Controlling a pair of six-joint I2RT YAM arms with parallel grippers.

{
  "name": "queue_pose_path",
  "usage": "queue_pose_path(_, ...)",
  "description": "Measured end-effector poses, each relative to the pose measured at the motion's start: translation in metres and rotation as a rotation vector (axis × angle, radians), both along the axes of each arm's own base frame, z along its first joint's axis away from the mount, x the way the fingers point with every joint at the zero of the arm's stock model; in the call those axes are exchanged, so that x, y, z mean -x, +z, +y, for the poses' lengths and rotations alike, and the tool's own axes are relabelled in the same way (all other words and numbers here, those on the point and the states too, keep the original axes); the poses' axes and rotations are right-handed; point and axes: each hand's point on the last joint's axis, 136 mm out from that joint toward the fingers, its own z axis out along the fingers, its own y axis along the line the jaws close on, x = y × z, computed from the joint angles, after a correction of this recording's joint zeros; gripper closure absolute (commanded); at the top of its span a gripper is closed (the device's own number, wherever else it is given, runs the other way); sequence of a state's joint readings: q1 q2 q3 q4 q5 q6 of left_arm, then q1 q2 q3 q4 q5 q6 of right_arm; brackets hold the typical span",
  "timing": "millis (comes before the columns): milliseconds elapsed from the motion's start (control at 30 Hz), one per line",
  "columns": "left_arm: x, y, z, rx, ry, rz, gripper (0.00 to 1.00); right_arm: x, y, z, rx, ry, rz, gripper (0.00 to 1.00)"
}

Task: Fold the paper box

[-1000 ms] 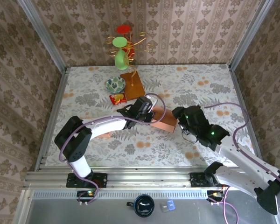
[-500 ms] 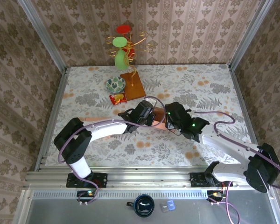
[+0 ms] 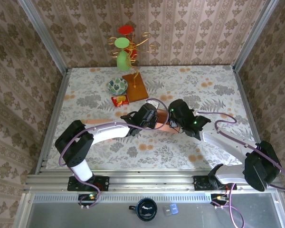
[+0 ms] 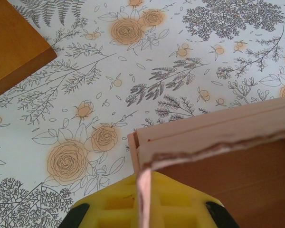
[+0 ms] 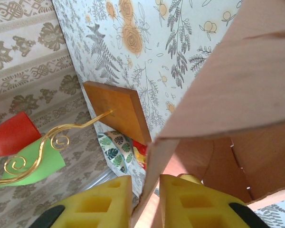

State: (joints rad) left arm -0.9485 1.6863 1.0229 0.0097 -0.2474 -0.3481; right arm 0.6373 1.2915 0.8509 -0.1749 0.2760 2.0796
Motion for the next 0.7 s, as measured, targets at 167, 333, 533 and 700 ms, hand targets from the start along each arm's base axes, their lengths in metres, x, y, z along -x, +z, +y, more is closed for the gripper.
queue_pose_path(167,-0.001,0.0,0.001,-0.004,0.007,-0.005,1.0,0.0,0.0,0.003,-0.022,0.009,0.005,0.93)
queue_pose_path(333,-0.001,0.001,0.002,-0.001,0.007,-0.003,0.82,0.0,0.0,0.003,-0.029,0.014,0.01,1.0)
queue_pose_path(533,0.003,0.015,0.0,0.036,-0.009,-0.006,0.68,0.0,0.001,0.006,-0.039,0.023,0.009,1.0)
queue_pose_path(700,0.01,0.036,-0.003,0.087,-0.038,-0.008,0.58,0.002,-0.004,0.005,-0.038,0.027,0.015,1.0)
